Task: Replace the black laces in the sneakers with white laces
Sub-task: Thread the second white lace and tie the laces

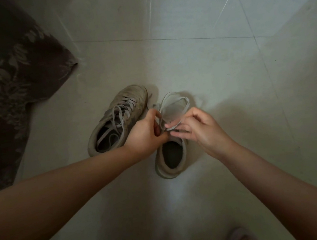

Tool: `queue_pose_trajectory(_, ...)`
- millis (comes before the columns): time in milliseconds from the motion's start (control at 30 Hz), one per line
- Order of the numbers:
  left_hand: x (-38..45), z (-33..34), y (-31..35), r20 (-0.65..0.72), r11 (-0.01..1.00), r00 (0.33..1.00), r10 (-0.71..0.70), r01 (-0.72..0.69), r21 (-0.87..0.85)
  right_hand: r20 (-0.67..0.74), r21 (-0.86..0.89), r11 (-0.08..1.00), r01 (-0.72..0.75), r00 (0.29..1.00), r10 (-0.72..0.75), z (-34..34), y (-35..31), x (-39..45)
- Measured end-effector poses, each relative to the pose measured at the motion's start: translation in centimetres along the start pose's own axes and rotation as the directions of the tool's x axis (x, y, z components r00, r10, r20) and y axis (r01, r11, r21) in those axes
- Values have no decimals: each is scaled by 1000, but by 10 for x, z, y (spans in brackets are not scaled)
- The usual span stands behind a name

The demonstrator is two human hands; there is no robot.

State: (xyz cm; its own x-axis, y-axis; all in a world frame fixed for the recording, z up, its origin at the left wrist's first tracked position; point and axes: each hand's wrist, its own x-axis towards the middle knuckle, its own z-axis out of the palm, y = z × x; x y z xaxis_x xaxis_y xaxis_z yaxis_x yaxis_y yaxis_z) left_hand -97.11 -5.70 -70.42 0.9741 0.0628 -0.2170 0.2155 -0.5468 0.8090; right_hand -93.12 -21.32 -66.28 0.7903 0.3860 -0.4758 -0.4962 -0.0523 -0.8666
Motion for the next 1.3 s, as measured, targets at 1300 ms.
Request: queue_pose_trajectory(1300,-10,-4,-2,53,997,998,35,-39,71,-100,96,970,-223,967,232,-44,-16,15)
